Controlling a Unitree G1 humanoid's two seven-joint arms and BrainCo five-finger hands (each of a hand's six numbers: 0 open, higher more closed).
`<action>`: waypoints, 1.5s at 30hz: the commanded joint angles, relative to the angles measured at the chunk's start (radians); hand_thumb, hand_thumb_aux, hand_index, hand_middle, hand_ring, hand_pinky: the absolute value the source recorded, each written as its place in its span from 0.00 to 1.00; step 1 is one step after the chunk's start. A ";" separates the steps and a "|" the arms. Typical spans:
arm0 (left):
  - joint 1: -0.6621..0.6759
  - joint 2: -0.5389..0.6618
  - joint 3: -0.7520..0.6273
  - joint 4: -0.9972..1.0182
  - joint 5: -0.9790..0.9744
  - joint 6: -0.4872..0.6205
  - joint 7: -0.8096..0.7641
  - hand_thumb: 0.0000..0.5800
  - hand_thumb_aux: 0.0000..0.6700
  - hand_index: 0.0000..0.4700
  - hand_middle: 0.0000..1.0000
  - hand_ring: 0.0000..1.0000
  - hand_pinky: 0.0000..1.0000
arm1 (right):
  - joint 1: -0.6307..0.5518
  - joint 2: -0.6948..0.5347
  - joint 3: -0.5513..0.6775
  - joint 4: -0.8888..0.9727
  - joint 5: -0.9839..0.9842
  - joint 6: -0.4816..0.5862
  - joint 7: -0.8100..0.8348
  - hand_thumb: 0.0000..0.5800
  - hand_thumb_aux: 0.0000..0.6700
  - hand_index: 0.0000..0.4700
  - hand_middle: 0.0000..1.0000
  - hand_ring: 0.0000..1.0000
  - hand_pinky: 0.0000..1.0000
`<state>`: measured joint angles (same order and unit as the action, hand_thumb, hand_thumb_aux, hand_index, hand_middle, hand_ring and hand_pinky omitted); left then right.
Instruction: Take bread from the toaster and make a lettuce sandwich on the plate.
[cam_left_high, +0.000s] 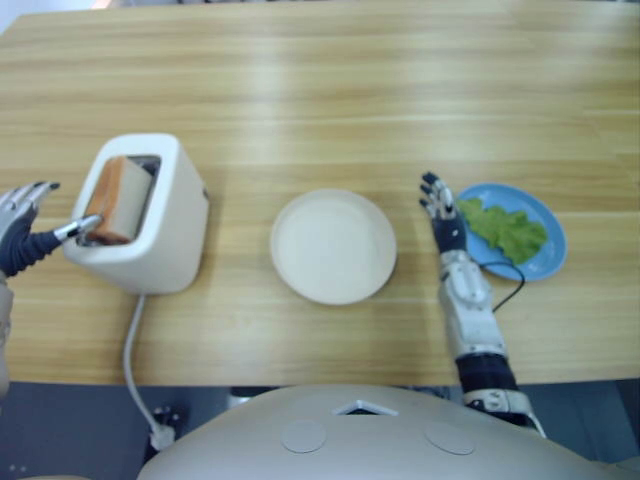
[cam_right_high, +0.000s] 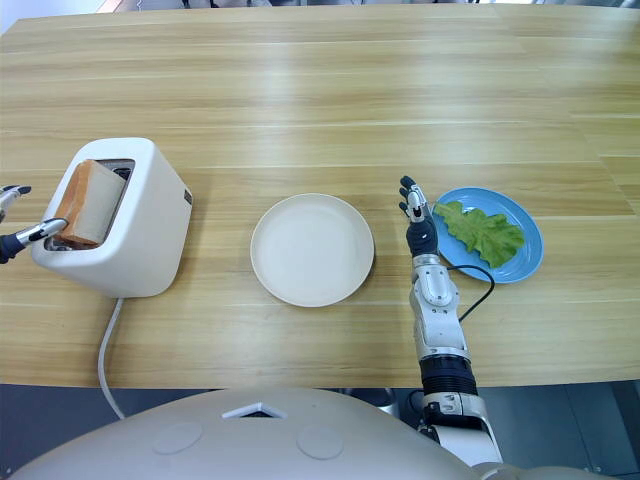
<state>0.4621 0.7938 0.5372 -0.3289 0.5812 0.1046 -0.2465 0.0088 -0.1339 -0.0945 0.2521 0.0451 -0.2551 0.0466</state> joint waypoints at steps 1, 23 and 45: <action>-0.014 -0.024 0.032 0.008 -0.029 -0.003 0.010 0.00 0.00 0.00 0.00 0.00 0.00 | 0.005 -0.006 -0.013 -0.020 0.009 0.016 0.009 0.00 0.00 0.00 0.00 0.00 0.00; 0.010 -0.031 -0.057 0.001 0.055 -0.042 0.002 0.00 0.00 0.00 0.00 0.00 0.00 | 0.020 -0.009 -0.014 -0.035 0.005 0.027 0.015 0.00 0.00 0.00 0.00 0.00 0.00; -0.031 -0.024 -0.062 -0.047 0.239 -0.059 0.110 1.00 1.00 0.98 0.00 0.00 0.00 | 0.036 -0.002 -0.018 -0.045 0.003 0.031 0.011 0.00 0.00 0.00 0.00 0.00 0.00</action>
<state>0.4331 0.7671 0.4697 -0.3750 0.7944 0.0443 -0.1469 0.0363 -0.1377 -0.1093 0.2189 0.0449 -0.2360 0.0591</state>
